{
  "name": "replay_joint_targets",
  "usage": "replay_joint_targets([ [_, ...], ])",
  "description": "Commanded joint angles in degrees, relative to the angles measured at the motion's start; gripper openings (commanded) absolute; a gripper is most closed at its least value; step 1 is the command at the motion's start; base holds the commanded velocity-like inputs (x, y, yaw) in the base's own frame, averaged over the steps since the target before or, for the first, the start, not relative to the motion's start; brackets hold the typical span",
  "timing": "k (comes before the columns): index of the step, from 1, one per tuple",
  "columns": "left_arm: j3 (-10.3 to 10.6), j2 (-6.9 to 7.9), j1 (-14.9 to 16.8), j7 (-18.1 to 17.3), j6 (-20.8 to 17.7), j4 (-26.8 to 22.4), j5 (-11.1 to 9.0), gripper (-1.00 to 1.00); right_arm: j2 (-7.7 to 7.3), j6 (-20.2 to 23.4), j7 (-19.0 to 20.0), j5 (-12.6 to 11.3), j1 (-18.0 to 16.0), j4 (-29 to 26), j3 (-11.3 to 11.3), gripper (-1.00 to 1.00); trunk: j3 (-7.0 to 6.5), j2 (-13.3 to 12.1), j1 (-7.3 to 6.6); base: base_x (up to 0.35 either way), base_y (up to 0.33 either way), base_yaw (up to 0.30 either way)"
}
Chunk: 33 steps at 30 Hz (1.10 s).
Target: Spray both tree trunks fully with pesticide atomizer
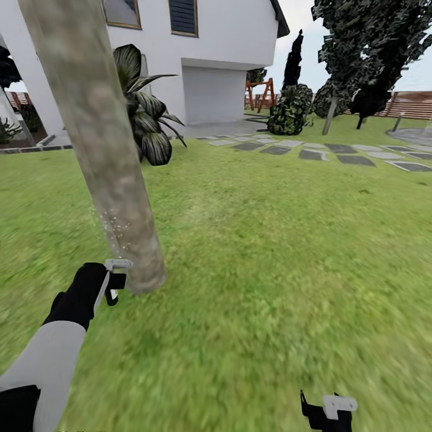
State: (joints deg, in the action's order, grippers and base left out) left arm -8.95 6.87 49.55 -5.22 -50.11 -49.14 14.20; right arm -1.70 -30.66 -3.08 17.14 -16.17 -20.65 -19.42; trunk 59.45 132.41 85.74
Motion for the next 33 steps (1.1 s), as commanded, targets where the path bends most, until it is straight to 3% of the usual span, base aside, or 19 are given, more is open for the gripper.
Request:
replay_joint_targets([
  [1,-0.1,0.02,0.0,0.0,0.0,0.0,0.2,-1.0,0.01,0.0,0.0,0.0,0.0,0.0,0.0,1.0,0.0,0.0,0.0,0.093,-0.276,0.229],
  [5,-0.5,3.04,-0.1,0.0,0.0,0.1,0.2,-1.0,0.02,0.0,0.0,0.1,0.0,0.0,0.0,1.0,0.0,0.0,0.0,0.093,-0.276,0.27],
  [8,-0.5,3.5,-0.1,0.0,0.0,0.1,0.1,-1.0,0.03,0.0,0.0,0.1,0.0,0.1,0.0,1.0,0.0,0.0,0.0,0.092,-0.276,0.278],
  [11,-0.1,2.09,-0.1,0.1,0.1,1.4,-0.1,-1.0,0.02,0.0,0.0,0.0,0.0,0.0,0.0,1.0,0.0,0.0,0.0,0.092,-0.276,0.278],
  [13,0.0,-0.34,0.0,0.1,0.2,2.1,0.2,-1.0,0.03,0.0,0.0,0.0,0.0,0.0,0.0,1.0,0.0,0.0,0.0,0.092,-0.276,0.278],
  [16,0.0,-1.26,0.0,0.1,0.3,2.3,0.3,-1.0,0.03,0.0,0.0,0.0,0.0,0.0,0.0,1.0,0.0,0.0,0.0,0.092,-0.276,0.261],
  [19,-0.4,-0.23,0.0,0.1,0.3,2.4,0.3,-1.0,-0.04,0.0,0.0,0.0,0.0,0.0,0.0,1.0,0.0,0.0,0.0,0.095,-0.276,0.077],
  [21,-0.4,2.4,0.0,0.1,0.3,2.5,0.2,-1.0,-0.05,0.0,0.0,0.0,0.0,0.0,0.0,1.0,0.0,0.0,0.0,0.096,-0.276,0.012],
  [23,-0.5,3.39,-0.1,0.1,0.3,2.5,0.2,-1.0,-0.06,0.0,0.0,0.0,0.0,0.0,-0.1,1.0,0.0,0.0,0.0,0.096,-0.276,0.002],
  [26,-0.2,2.61,-0.1,0.1,0.4,2.9,0.2,-1.0,-0.06,0.0,0.0,0.0,0.0,0.0,-0.1,1.0,0.0,0.0,0.0,0.096,-0.276,0.0],
  [30,0.0,-0.13,0.0,0.3,0.4,3.0,0.3,-1.0,-0.06,0.0,0.0,0.0,0.0,0.0,-0.1,1.0,0.0,0.0,0.0,0.096,-0.276,0.0],
  [33,-0.1,-0.35,0.0,1.9,0.4,3.0,0.2,-1.0,-0.06,0.0,0.0,0.0,0.0,0.0,-0.1,1.0,0.0,0.0,0.0,0.096,-0.276,0.0],
])
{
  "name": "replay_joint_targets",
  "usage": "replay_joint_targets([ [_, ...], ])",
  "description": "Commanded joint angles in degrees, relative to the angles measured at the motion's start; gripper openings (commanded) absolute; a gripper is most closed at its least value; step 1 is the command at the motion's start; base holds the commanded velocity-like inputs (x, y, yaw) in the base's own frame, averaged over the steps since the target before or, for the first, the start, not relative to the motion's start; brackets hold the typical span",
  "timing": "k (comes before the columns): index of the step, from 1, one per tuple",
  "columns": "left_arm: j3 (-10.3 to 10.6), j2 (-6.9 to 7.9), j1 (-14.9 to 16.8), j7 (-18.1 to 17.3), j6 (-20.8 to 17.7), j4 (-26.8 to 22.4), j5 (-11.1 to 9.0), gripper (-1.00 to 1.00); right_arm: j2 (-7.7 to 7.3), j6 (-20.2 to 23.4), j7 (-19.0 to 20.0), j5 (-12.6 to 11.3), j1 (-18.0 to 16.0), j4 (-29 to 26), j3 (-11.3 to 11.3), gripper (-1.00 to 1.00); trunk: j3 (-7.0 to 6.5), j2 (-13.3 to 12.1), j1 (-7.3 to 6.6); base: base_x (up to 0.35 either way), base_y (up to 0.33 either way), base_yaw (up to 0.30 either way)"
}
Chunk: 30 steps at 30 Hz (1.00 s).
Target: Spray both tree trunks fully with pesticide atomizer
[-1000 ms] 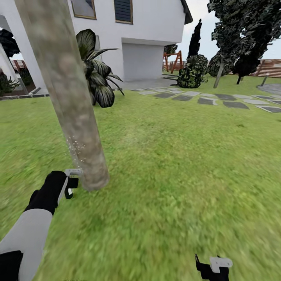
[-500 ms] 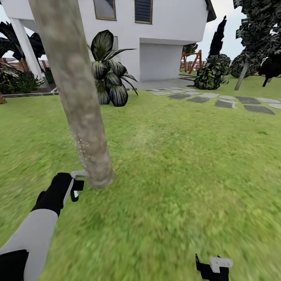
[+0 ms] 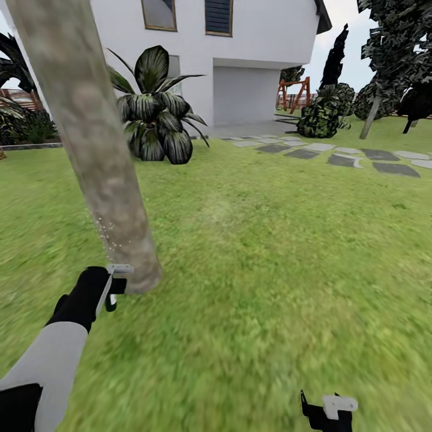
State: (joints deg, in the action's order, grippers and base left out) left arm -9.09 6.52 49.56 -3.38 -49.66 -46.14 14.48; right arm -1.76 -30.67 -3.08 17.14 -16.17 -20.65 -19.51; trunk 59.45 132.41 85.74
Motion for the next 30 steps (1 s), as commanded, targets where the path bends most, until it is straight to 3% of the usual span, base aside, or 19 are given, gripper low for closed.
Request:
replay_joint_targets([
  [1,-0.1,0.15,0.0,0.4,0.0,0.0,0.0,-1.0,0.0,0.0,0.0,0.0,0.0,0.0,0.0,1.0,0.0,0.0,0.0,0.096,-0.276,0.0],
  [6,-0.4,3.87,-0.1,0.7,0.0,0.2,-0.2,-1.0,0.0,0.0,0.0,0.0,0.0,0.0,0.0,1.0,0.0,0.0,0.0,0.096,-0.276,0.003],
  [10,-0.5,4.82,-0.1,0.7,0.3,3.0,-0.4,-1.0,0.0,0.0,0.0,0.0,0.0,0.0,0.0,1.0,0.0,0.0,0.0,0.1,-0.276,0.201],
  [13,-0.5,3.9,-0.1,0.7,0.4,3.9,-0.8,-1.0,0.0,0.0,0.0,0.0,0.0,0.0,0.0,1.0,0.0,0.0,0.0,0.115,-0.276,0.27],
  [15,-0.6,1.72,-0.1,0.7,0.5,3.9,-0.9,-1.0,0.0,0.0,0.0,0.0,0.0,0.0,0.1,1.0,0.0,0.0,0.0,0.125,-0.276,0.277],
  [18,-0.8,0.78,-0.1,0.7,0.5,3.9,-0.8,-1.0,0.0,0.0,0.0,0.0,0.0,0.0,0.0,1.0,0.0,0.0,0.0,0.14,-0.271,0.278],
  [21,-1.5,1.51,-0.1,0.7,0.5,3.9,-0.6,-1.0,0.0,0.0,0.0,0.0,0.0,0.0,0.0,1.0,0.0,0.0,0.0,0.156,-0.26,0.278],
  [23,-4.4,3.19,-0.1,0.7,0.6,3.9,-0.6,-1.0,0.0,0.0,0.0,0.0,0.0,0.0,0.1,1.0,0.0,0.0,0.0,0.16,-0.257,0.278],
  [26,-4.9,3.55,-0.1,0.6,0.6,3.9,-0.7,-1.0,0.0,0.0,0.0,0.0,0.0,0.0,0.1,1.0,0.0,0.0,0.0,0.166,-0.252,0.158],
  [28,-4.7,1.21,-0.1,0.7,0.6,4.0,-0.6,-1.0,0.0,0.0,0.0,0.0,0.0,0.0,0.0,1.0,0.0,0.0,0.0,0.199,-0.227,0.012],
  [30,-4.7,0.17,-0.1,0.6,0.6,4.0,-0.6,-1.0,0.0,0.0,0.0,0.0,0.0,0.0,0.1,1.0,0.0,0.0,0.0,0.215,-0.214,0.115],
])
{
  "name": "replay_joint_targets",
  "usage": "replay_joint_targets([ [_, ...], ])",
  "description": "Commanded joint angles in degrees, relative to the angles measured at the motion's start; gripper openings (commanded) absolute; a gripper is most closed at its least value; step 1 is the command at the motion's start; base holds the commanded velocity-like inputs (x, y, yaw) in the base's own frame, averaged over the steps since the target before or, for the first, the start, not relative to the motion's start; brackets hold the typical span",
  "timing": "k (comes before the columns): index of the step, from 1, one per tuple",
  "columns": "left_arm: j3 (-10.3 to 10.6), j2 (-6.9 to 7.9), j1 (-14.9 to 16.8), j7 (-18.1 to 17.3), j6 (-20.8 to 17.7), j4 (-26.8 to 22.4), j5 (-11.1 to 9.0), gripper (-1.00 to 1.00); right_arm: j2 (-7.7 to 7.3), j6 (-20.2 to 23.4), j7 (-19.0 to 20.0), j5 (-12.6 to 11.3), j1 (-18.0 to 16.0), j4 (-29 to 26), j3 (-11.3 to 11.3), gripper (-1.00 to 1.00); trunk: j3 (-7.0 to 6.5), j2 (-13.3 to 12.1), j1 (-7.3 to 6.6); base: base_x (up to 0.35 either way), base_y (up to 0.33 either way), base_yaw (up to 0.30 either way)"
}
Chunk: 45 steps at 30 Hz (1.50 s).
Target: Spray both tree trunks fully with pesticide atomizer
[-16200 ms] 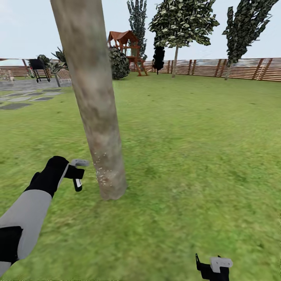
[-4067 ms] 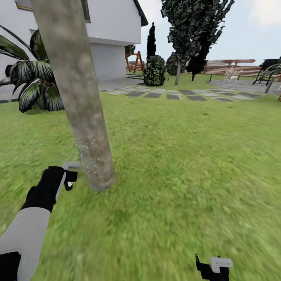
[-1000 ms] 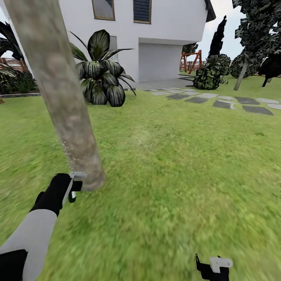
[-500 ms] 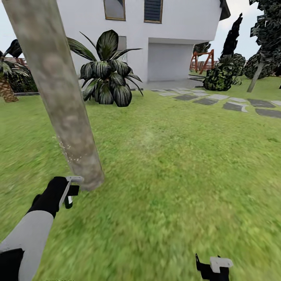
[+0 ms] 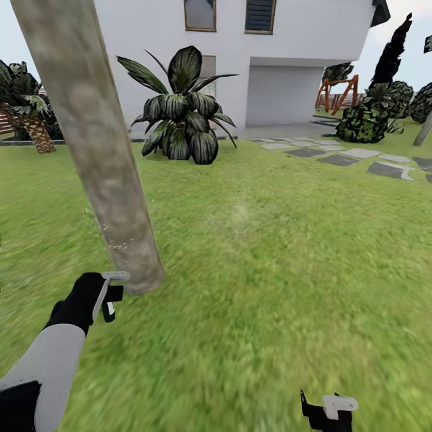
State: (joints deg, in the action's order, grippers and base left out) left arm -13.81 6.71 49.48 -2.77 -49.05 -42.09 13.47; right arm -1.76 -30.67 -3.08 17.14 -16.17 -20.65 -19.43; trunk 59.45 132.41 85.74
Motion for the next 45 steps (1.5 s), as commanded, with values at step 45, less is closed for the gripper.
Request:
replay_joint_targets([
  [45,0.0,-0.63,-5.5,5.1,14.8,7.5,0.9,-1.0,0.03,0.1,0.0,0.0,0.0,0.1,0.0,1.0,0.0,0.0,0.0,0.262,-0.174,0.157],
])
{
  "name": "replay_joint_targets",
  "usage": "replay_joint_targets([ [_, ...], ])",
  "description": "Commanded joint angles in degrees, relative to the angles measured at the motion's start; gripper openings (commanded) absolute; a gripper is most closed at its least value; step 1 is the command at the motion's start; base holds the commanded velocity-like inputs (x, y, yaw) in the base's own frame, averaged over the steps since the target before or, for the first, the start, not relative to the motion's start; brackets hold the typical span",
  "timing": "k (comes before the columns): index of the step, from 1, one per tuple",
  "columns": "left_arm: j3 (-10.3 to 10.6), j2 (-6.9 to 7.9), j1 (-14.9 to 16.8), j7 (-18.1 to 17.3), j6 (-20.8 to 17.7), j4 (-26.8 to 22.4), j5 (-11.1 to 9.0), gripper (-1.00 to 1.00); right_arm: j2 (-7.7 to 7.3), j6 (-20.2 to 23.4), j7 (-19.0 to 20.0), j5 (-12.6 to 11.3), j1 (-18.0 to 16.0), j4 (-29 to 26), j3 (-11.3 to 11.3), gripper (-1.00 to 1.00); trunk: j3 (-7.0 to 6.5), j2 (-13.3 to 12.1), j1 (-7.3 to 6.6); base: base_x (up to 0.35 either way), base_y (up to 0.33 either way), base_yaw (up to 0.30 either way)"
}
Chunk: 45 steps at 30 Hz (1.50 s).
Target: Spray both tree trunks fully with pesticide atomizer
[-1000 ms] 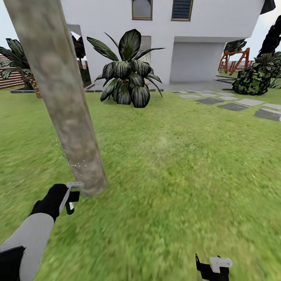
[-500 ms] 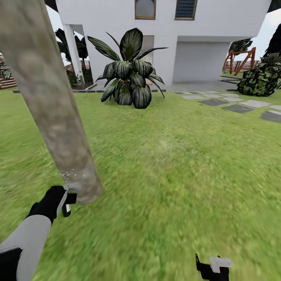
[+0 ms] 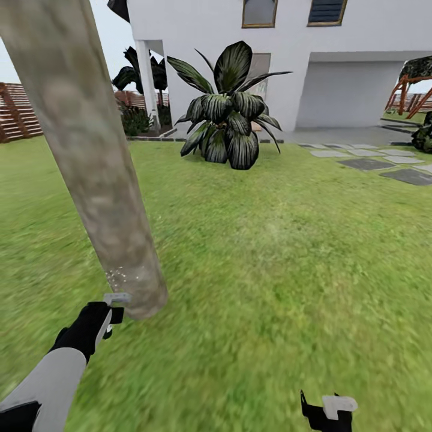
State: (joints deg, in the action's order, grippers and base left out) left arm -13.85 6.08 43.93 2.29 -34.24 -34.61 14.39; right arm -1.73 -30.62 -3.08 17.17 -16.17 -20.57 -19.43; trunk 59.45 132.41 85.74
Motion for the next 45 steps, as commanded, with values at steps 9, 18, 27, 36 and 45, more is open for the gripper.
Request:
replay_joint_targets([
  [9,-0.4,0.99,-0.2,0.7,0.3,0.0,-0.4,-1.0,-0.01,0.0,0.0,0.0,0.0,0.0,0.0,1.0,0.0,0.0,0.0,0.115,-0.23,0.2],
  [18,-0.4,-0.07,-0.2,0.7,0.4,-1.2,-0.7,-1.0,-0.01,0.0,0.0,0.1,0.0,0.0,0.0,1.0,0.0,0.0,0.0,0.001,-0.273,0.154],
  [27,0.0,-1.31,0.3,0.4,-0.6,-7.4,-0.5,-1.0,0.0,0.0,0.0,0.1,0.0,0.0,0.0,1.0,0.0,0.0,0.0,-0.09,-0.273,0.277],
  [36,0.1,-1.78,1.1,0.3,-3.9,-7.8,-0.5,-1.0,0.0,0.0,0.0,0.0,0.0,-0.1,0.0,1.0,0.0,0.0,0.0,-0.083,-0.267,0.19],
  [45,3.5,-1.36,11.8,-0.3,-15.9,-7.5,-0.3,-1.0,-0.03,0.0,0.0,0.0,0.0,-0.1,-0.1,1.0,0.0,0.0,0.0,0.004,-0.017,0.002],
])
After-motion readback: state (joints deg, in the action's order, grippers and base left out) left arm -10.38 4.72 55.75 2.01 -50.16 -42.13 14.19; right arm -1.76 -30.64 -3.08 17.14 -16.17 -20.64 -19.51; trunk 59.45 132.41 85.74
